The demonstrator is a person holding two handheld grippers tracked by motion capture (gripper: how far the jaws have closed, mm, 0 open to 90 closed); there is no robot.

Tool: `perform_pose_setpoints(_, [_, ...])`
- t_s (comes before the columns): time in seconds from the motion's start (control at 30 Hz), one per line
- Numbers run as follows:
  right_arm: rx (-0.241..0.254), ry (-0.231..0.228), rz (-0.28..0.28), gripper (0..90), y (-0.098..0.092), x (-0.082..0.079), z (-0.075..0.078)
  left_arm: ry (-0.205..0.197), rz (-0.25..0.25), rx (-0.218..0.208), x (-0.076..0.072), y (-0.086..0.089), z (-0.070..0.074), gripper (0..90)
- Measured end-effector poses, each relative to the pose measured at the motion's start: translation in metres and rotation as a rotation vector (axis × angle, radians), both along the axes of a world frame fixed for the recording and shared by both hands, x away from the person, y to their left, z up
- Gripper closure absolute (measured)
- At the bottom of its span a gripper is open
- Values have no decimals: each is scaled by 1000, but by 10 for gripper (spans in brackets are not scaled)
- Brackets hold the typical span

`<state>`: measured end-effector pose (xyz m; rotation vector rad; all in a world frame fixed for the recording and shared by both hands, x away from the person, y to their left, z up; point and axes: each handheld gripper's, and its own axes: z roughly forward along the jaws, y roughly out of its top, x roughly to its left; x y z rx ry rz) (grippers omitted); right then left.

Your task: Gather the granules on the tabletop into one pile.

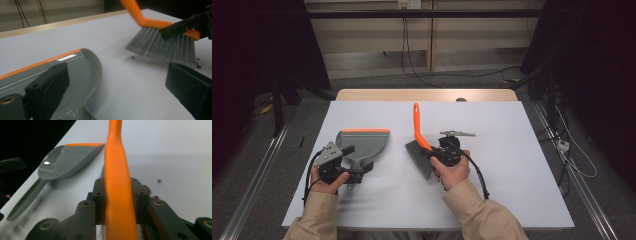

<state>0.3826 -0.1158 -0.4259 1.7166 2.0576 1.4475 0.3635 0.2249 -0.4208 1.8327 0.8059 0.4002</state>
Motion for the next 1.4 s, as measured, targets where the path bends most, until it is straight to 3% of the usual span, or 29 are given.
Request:
perform_pose_setpoints(0.17, [-10, 21, 22, 707, 27, 15, -7, 0, 4, -4, 0, 0, 0, 52])
perform_pose_setpoints(0.27, [-36, 47, -5, 706, 31, 21, -15, -7, 1, 0, 0, 1, 1, 52])
perform_pose_setpoints(0.33, [-27, 70, -10, 705, 27, 23, -17, -6, 3, -1, 0, 2, 1, 52])
perform_pose_setpoints(0.5, [-67, 64, -42, 703, 12, 20, -16, -8, 3, 1, -1, 2, 1, 52])
perform_pose_setpoints(0.8, [-75, 66, -99, 702, -21, 12, -17, -5, 3, 5, -1, 0, 1, 52])
perform_pose_setpoints(1.1, [-53, 71, -140, 702, -44, 4, -17, -4, 2, 9, -1, -1, 0, 52])
perform_pose_setpoints(1.4, [10, 74, -153, 707, -47, 3, -13, -4, 3, 9, -1, -1, 0, 52])
